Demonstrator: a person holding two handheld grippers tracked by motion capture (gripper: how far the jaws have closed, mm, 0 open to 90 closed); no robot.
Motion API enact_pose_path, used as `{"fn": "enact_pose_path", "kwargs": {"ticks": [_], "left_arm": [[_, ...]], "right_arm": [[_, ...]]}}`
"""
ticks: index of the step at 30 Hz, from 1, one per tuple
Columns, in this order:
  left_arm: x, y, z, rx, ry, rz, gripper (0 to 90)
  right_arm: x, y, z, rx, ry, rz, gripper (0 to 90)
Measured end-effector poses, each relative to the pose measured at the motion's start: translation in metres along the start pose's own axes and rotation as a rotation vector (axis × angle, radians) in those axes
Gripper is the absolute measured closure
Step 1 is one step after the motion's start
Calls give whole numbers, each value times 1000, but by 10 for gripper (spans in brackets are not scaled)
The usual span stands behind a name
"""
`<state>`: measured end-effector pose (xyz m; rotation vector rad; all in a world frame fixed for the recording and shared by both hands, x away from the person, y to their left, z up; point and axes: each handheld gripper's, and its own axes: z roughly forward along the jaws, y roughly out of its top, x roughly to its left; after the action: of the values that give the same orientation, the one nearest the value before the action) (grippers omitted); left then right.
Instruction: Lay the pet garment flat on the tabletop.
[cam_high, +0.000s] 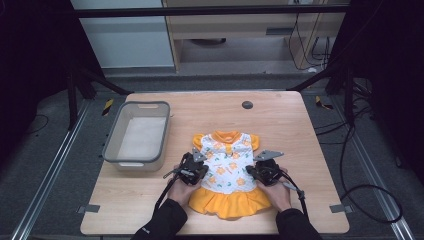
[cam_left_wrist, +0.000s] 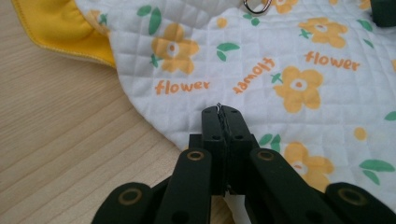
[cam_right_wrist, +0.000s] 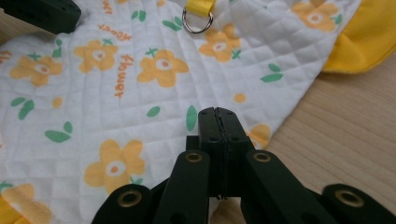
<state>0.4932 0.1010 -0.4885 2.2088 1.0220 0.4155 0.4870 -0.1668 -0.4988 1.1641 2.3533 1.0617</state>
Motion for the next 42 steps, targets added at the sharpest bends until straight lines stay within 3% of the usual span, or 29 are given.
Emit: {"fn": "enact_pose_path", "kwargs": {"ticks": [6, 13, 21, 27, 31, 42], "left_arm": [[12, 15, -15, -64, 24, 4, 872], [26, 46, -15, -133, 47, -10, 830], [29, 70, 27, -101, 104, 17, 835], [35, 69, 56, -87, 142, 5, 887], [42, 67, 63, -85, 159, -9, 894], [52, 73, 76, -53, 206, -19, 896]], "right_arm": [[5, 3, -20, -80, 20, -6, 900], [23, -8, -35, -81, 65, -6, 900], [42, -23, -39, -34, 85, -28, 900], [46, -27, -34, 3, 89, -35, 900], [46, -29, -31, 27, 86, -38, 900], [47, -32, -33, 31, 110, -44, 900]]}}
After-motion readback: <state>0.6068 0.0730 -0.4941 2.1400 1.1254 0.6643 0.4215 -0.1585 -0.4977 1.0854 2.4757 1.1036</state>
